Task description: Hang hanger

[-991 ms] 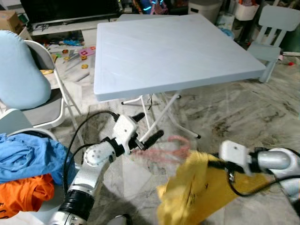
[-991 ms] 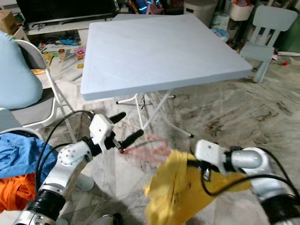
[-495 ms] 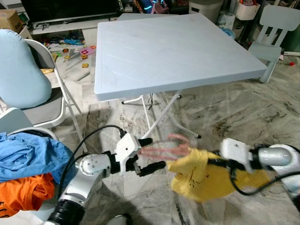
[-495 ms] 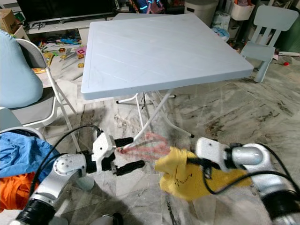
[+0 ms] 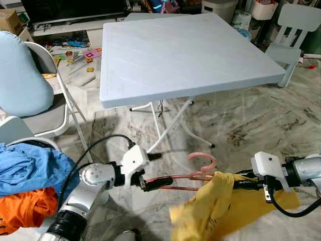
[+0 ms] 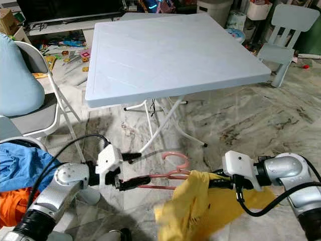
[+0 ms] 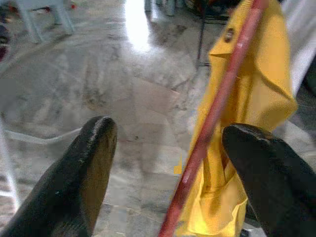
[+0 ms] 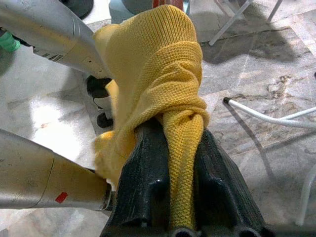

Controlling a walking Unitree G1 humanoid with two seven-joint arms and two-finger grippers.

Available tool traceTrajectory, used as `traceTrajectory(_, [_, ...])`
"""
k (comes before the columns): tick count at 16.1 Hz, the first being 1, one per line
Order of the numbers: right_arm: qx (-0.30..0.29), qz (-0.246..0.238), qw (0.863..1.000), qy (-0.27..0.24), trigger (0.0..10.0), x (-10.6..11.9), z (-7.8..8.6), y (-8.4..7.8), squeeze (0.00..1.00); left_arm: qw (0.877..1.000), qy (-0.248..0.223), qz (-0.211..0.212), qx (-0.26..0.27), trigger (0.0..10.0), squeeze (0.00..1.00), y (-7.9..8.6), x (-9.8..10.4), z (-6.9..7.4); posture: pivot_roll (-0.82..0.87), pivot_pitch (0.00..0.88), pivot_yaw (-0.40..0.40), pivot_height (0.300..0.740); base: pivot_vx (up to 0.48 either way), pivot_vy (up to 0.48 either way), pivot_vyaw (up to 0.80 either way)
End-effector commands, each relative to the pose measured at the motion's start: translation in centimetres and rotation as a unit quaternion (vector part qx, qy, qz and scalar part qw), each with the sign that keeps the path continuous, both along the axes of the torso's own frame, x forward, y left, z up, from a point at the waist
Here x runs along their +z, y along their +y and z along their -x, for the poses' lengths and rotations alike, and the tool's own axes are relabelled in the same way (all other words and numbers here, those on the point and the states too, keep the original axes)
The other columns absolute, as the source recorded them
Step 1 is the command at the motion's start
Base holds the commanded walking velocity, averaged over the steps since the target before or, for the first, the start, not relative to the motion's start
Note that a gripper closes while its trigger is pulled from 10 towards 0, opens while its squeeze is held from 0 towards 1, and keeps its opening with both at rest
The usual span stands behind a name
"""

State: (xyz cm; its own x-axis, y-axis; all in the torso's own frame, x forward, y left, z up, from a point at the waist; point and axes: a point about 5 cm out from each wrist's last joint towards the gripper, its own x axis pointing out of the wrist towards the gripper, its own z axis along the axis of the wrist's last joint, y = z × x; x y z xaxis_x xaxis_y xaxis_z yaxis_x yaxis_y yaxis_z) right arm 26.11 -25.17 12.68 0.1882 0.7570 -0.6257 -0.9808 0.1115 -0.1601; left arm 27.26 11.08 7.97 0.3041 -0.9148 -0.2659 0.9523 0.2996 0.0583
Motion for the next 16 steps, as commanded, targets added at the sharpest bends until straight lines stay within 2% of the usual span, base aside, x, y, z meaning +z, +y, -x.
traceTrajectory(1, [0.003, -0.017, 1.000, -0.023, 10.0, 1.3, -0.7, 0.3, 0.00, 1.000, 0.009, 0.002, -0.018, 0.0, 0.00, -0.5, -0.1, 0.5, -0.01, 0.083, 0.011, 0.740, 0.000, 0.000, 0.00])
traceTrajectory(2, [0.004, -0.018, 1.000, -0.024, 10.0, 1.2, -0.7, 0.5, 0.00, 1.000, 0.013, 0.002, -0.026, 0.0, 0.00, -0.8, -0.2, 0.7, -0.01, 0.083, 0.011, 0.740, 0.000, 0.000, 0.00])
traceTrajectory(3, [0.005, -0.017, 1.000, -0.025, 10.0, 1.0, -0.8, 0.7, 0.00, 0.999, 0.009, 0.000, -0.031, 1.3, 0.00, -1.0, -0.2, 0.8, -0.01, 0.083, 0.011, 0.740, 0.000, 0.000, 0.00])
traceTrajectory(4, [0.005, -0.013, 1.000, -0.027, 10.0, 0.9, -0.9, 0.8, 0.00, 1.000, 0.002, -0.001, -0.028, 10.0, 0.00, -1.1, -0.2, 0.8, -0.01, 0.083, 0.011, 0.740, 0.000, 0.000, 0.00])
traceTrajectory(6, [0.007, -0.012, 0.999, -0.031, 10.0, 0.5, -0.9, 1.3, 0.00, 1.000, 0.000, 0.011, -0.012, 10.0, 0.00, -1.2, 0.2, 0.3, -0.01, 0.083, 0.010, 0.740, 0.000, 0.000, 0.00])
traceTrajectory(9, [0.011, -0.016, 0.999, -0.032, 10.0, 0.7, -0.9, 1.4, 0.00, 1.000, -0.005, -0.010, -0.010, 10.0, 0.00, -0.6, -0.2, 0.1, -0.01, 0.082, 0.009, 0.740, 0.000, 0.000, 0.00])
traceTrajectory(11, [0.003, -0.031, 0.998, -0.050, 10.0, 1.4, -1.5, 1.5, 0.00, 1.000, -0.001, -0.014, -0.011, 10.0, 0.00, -0.3, -0.2, -0.1, -0.01, 0.079, 0.007, 0.740, 0.000, 0.000, 0.00])
traceTrajectory(12, [0.001, -0.052, 0.997, -0.060, 10.0, 2.0, -1.9, 1.9, 0.00, 1.000, 0.009, -0.014, -0.018, 8.8, 0.00, -0.3, -0.3, -0.1, -0.01, 0.079, 0.007, 0.740, 0.000, 0.000, 0.00])
traceTrajectory(13, [0.002, -0.058, 0.996, -0.062, 10.0, 2.3, -2.0, 2.0, 0.00, 1.000, 0.011, -0.014, -0.020, 8.2, 0.00, -0.4, -0.3, -0.1, -0.01, 0.079, 0.007, 0.740, 0.000, 0.000, 0.00])
traceTrajectory(14, [0.005, -0.061, 0.996, -0.064, 10.0, 2.4, -2.0, 2.3, 0.00, 1.000, 0.014, -0.012, -0.021, 1.9, 0.00, -0.4, -0.3, -0.2, -0.01, 0.075, 0.008, 0.740, 0.000, 0.000, 0.00])
traceTrajectory(15, [0.008, -0.064, 0.996, -0.063, 10.0, 2.4, -2.0, 2.5, 0.00, 1.000, 0.014, -0.009, -0.023, 0.0, 0.00, -0.6, -0.3, -0.3, -0.01, 0.075, 0.005, 0.740, 0.000, 0.000, 0.00])
traceTrajectory(16, [0.010, -0.067, 0.996, -0.061, 10.0, 2.4, -2.0, 2.6, 0.00, 1.000, 0.012, -0.005, -0.024, 0.0, 0.00, -0.9, -0.2, -0.4, -0.01, 0.075, 0.005, 0.740, 0.000, 0.000, 0.00])
